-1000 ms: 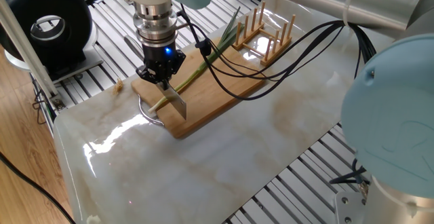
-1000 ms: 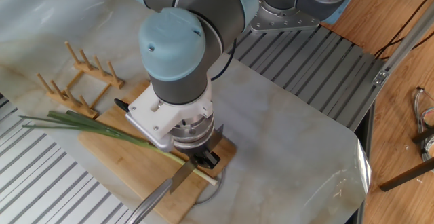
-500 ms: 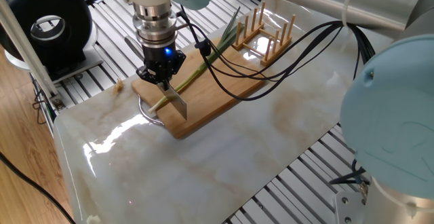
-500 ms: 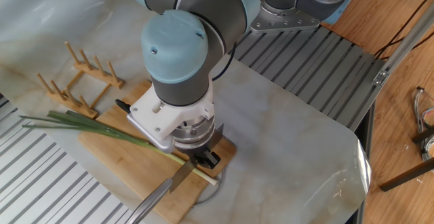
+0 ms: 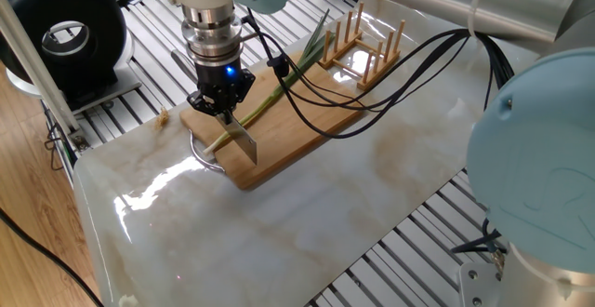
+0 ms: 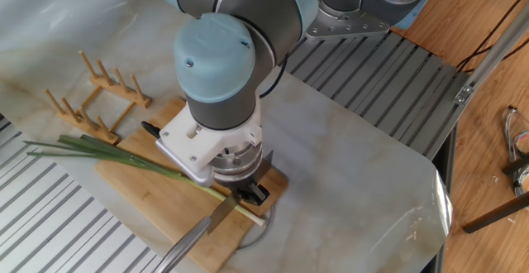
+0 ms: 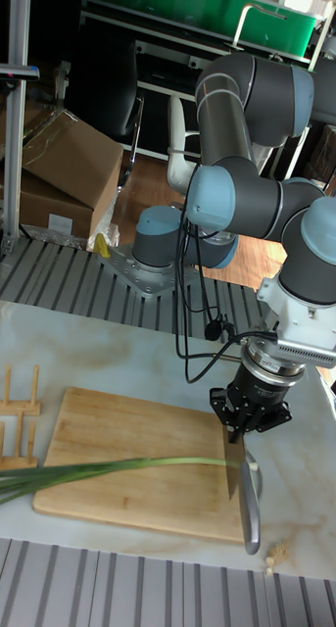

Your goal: Chop the green garlic

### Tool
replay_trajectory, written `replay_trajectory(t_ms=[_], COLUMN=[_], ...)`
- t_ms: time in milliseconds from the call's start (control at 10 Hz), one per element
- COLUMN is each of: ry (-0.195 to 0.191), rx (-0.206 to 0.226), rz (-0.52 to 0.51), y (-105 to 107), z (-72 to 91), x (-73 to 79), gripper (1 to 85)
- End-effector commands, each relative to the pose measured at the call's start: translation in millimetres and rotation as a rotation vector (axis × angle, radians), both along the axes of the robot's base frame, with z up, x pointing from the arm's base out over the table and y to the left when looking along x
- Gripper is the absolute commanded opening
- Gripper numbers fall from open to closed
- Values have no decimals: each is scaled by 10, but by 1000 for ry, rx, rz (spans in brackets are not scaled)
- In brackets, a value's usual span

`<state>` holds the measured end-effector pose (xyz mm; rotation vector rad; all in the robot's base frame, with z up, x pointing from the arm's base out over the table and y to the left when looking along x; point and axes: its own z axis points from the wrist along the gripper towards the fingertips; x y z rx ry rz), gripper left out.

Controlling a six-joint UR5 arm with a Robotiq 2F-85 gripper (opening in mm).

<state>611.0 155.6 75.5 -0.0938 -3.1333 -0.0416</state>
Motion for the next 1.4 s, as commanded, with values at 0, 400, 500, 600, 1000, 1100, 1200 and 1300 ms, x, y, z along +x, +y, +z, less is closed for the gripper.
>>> replay_trajectory(t_ms=[0,400,500,600,1000,1100,1200,1300], ry=[0,-1,-3,-4,-7,-7,-7,-7], rx=[11,9,9,9,6,10,8,8], rz=[-7,-5,-5,-5,1,1,1,1], y=[17,35,37,35,14,21,16,14], z=[1,-44,-49,-57,-112,-119,-118,-110], x=[10,10,14,22,51,54,55,55], gripper=[13,13,13,13,13,13,13,13])
